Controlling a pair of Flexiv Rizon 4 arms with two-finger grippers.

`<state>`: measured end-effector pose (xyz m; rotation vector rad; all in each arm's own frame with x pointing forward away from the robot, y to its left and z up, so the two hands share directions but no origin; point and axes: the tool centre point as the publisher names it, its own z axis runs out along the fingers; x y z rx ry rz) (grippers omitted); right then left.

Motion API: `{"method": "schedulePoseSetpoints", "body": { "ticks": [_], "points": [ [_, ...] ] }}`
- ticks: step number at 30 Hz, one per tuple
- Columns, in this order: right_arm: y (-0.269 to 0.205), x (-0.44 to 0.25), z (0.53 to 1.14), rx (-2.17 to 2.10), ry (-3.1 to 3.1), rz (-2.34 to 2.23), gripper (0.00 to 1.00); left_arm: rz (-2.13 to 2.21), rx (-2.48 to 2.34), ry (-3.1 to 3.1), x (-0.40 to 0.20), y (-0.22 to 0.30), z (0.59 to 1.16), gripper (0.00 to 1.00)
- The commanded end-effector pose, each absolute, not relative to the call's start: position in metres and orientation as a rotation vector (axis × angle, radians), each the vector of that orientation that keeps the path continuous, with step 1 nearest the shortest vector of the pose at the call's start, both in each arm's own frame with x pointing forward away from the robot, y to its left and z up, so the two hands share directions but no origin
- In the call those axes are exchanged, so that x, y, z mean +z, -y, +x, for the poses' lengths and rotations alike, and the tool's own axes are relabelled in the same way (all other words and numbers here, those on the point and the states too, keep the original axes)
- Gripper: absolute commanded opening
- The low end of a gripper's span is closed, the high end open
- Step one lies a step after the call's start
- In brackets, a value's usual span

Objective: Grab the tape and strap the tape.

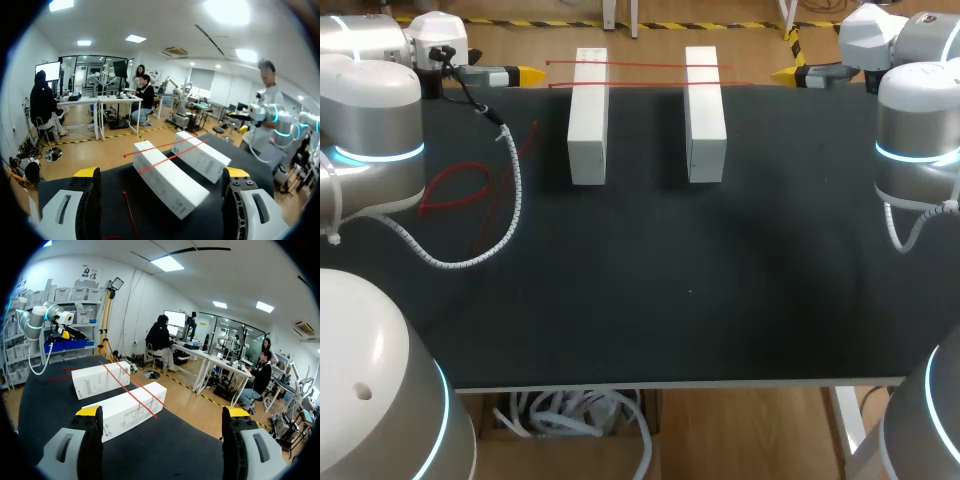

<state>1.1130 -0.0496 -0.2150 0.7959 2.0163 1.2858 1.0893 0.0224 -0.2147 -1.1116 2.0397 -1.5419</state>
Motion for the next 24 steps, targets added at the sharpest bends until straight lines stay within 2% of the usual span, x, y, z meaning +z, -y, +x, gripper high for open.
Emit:
{"method": "schedulePoseSetpoints", "body": {
  "ticks": [1, 2, 3, 4, 18, 24],
  "points": [
    [0.0499, -0.2151, 1.1133, 1.287, -2.017, 0.795, 1.00, -1.106, -1.550, -2.030, -0.2175, -0.0222, 1.0897, 1.00],
    [0.0499, -0.2151, 1.1133, 1.287, -2.017, 0.795, 1.00, -1.106, -1.550, -2.030, -0.2175, -0.0222, 1.0897, 0.53],
    [0.0499, -0.2151, 1.1133, 1.287, -2.017, 0.795, 1.00, -1.106, -1.550, -2.030, -0.2175, -0.0222, 1.0897, 0.62],
    [0.0499, -0.2151, 1.1133, 1.287, -2.017, 0.795, 1.00, -1.106, -1.550, -2.030, -0.2175, -0.0222, 1.0897, 1.00],
    [0.0499, -0.2151, 1.1133, 1.287, -2.017, 0.795, 1.00, -1.098, -1.518, -2.064, -0.2188, -0.0211, 1.0907, 1.00],
    [0.0499, -0.2151, 1.1133, 1.287, -2.017, 0.795, 1.00, -0.916, -1.508, -2.178, -0.2241, -0.0152, 1.0965, 1.00]
  ]
}}
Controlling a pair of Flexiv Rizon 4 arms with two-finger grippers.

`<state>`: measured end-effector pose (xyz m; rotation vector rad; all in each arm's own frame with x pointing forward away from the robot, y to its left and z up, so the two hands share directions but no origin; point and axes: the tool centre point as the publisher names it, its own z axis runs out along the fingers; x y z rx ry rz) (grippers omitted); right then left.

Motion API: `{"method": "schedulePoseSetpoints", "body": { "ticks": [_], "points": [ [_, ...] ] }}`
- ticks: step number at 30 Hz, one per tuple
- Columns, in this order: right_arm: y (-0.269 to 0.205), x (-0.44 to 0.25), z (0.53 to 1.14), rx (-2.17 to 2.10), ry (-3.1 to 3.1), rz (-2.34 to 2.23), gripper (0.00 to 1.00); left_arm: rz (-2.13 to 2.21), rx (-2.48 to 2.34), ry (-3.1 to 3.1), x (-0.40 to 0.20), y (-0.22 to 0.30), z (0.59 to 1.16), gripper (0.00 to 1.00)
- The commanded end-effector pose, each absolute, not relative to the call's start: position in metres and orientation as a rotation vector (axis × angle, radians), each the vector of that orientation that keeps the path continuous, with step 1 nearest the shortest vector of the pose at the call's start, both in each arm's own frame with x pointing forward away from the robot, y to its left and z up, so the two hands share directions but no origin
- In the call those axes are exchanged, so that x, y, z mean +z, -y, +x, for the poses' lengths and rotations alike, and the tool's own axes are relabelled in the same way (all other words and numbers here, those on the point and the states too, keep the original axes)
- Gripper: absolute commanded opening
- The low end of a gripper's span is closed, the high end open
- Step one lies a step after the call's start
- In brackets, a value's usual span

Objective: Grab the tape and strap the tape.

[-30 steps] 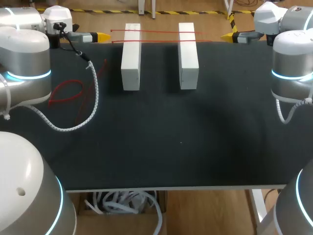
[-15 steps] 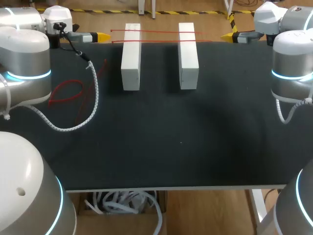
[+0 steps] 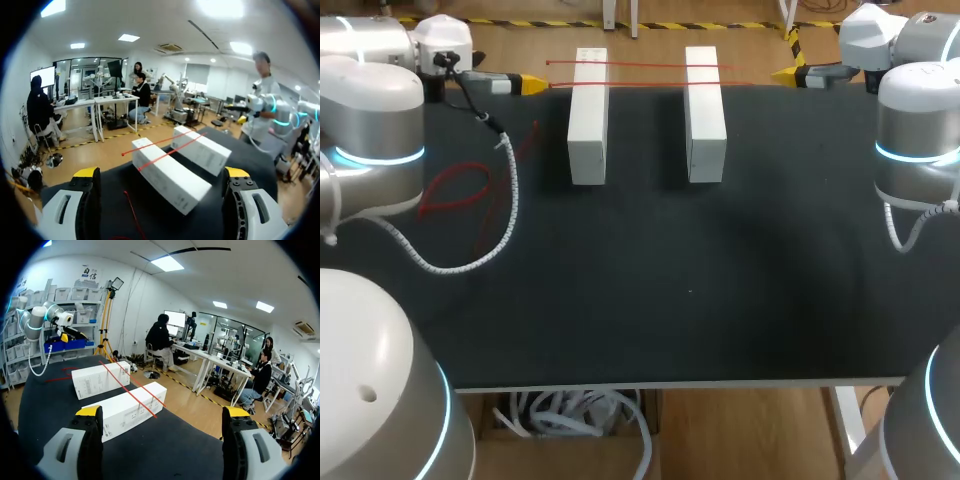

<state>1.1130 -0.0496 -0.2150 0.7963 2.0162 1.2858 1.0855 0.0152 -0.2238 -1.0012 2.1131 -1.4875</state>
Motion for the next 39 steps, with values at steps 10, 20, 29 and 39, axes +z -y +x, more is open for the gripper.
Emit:
{"method": "schedulePoseSetpoints", "body": {
  "ticks": [10, 20, 29, 39],
  "points": [
    [0.050, -0.215, 1.113, 1.287, -2.017, 0.795, 1.00, -0.477, -1.710, -2.251, -0.237, -0.011, 1.110, 1.00],
    [0.050, -0.215, 1.113, 1.287, -2.017, 0.795, 1.00, -0.290, -1.761, -2.342, -0.253, 0.013, 1.133, 0.36],
    [0.050, -0.215, 1.113, 1.287, -2.017, 0.795, 1.00, -0.199, -1.822, -2.379, -0.264, 0.028, 1.144, 0.36],
    [0.050, -0.215, 1.113, 1.287, -2.017, 0.795, 1.00, -0.215, -1.871, -2.338, -0.278, 0.030, 1.154, 0.23]
  ]
}}
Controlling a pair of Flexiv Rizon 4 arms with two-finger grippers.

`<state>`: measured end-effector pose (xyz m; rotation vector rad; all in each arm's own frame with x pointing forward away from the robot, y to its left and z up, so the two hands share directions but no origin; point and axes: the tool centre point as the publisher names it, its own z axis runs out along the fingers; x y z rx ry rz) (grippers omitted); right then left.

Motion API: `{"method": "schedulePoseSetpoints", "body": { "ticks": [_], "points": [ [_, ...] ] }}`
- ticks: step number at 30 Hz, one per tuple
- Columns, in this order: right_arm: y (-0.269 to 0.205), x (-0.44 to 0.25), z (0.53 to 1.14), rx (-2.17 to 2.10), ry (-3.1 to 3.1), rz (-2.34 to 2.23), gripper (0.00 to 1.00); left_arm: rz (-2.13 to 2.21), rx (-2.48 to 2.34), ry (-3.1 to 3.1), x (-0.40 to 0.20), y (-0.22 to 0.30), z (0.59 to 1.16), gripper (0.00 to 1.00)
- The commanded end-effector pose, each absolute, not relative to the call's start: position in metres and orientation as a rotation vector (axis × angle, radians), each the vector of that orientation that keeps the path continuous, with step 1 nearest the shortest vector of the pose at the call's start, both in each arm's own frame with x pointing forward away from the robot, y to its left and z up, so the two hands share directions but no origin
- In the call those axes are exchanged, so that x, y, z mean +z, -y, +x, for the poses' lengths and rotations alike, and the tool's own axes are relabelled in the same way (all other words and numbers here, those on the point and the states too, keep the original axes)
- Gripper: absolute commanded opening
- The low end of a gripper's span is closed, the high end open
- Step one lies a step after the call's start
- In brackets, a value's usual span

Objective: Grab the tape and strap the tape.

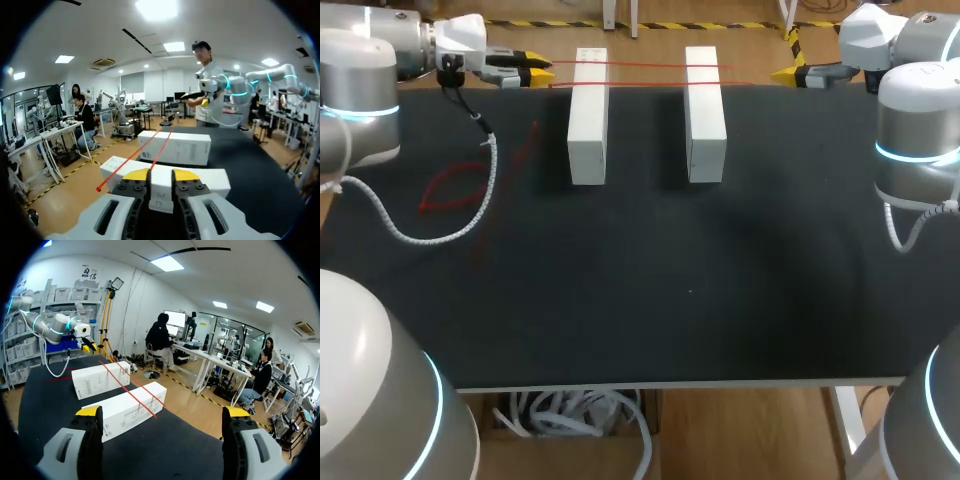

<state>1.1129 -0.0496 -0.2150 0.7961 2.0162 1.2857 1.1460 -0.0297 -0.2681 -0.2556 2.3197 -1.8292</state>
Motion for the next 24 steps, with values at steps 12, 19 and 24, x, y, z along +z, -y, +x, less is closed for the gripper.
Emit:
{"method": "schedulePoseSetpoints", "body": {
  "ticks": [12, 19, 24],
  "points": [
    [0.050, -0.215, 1.113, 1.287, -2.017, 0.795, 1.00, -0.162, -1.939, -2.322, -0.289, 0.033, 1.164, 0.35],
    [0.050, -0.215, 1.113, 1.287, -2.017, 0.795, 1.00, -0.167, -1.959, -2.315, -0.299, 0.031, 1.168, 0.36],
    [0.050, -0.215, 1.113, 1.287, -2.017, 0.795, 1.00, -0.182, -1.979, -2.300, -0.308, 0.026, 1.172, 0.29]
  ]
}}
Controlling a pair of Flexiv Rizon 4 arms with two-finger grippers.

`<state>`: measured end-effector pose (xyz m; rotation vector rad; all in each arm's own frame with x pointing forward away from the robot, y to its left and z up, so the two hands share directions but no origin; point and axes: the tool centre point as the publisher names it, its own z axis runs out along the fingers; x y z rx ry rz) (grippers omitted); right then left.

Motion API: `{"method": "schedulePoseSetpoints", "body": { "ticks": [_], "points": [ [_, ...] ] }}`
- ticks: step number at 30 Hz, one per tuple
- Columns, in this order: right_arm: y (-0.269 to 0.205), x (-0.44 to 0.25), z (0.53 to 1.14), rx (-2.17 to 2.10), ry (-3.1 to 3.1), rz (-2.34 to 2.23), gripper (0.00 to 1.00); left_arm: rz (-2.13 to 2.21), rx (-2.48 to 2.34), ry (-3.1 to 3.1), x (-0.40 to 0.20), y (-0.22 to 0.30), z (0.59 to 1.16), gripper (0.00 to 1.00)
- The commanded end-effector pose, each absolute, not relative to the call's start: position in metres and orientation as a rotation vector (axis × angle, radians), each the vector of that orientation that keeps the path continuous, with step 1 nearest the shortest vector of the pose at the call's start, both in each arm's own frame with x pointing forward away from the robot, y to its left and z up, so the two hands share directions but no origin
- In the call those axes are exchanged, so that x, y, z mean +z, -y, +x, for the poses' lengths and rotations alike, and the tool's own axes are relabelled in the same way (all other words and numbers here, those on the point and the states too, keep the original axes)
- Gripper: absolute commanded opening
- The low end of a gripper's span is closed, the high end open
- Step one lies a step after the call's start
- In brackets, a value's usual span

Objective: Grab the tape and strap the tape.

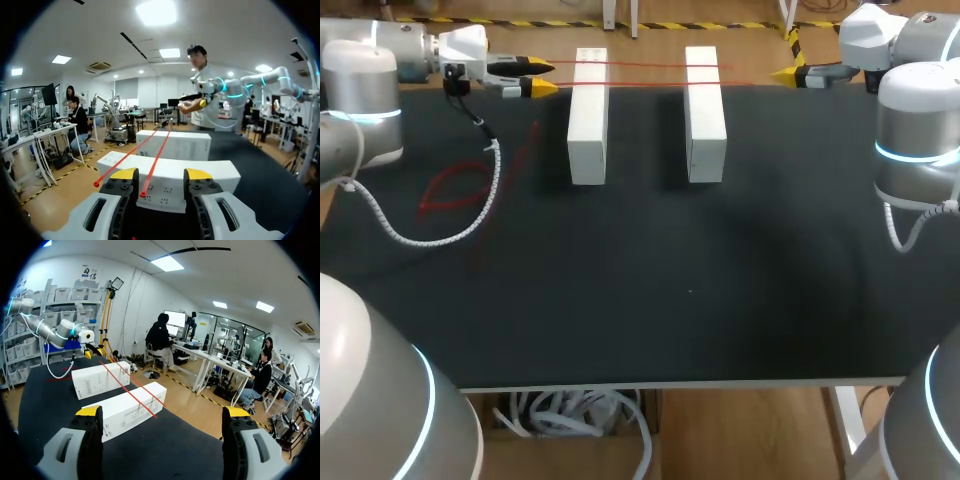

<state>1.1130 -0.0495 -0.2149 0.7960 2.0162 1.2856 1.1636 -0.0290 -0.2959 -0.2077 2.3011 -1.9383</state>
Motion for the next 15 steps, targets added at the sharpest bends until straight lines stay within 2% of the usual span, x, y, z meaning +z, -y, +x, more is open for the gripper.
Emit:
{"method": "schedulePoseSetpoints", "body": {
  "ticks": [1, 3, 15],
  "points": [
    [0.050, -0.215, 1.113, 1.287, -2.017, 0.795, 1.00, -0.191, -1.982, -2.298, -0.310, 0.025, 1.172, 0.30],
    [0.050, -0.215, 1.113, 1.287, -2.017, 0.795, 1.00, -0.212, -1.999, -2.291, -0.314, 0.024, 1.171, 0.36],
    [0.050, -0.215, 1.113, 1.287, -2.017, 0.795, 1.00, -0.222, -2.034, -2.278, -0.321, 0.018, 1.177, 0.32]
  ]
}}
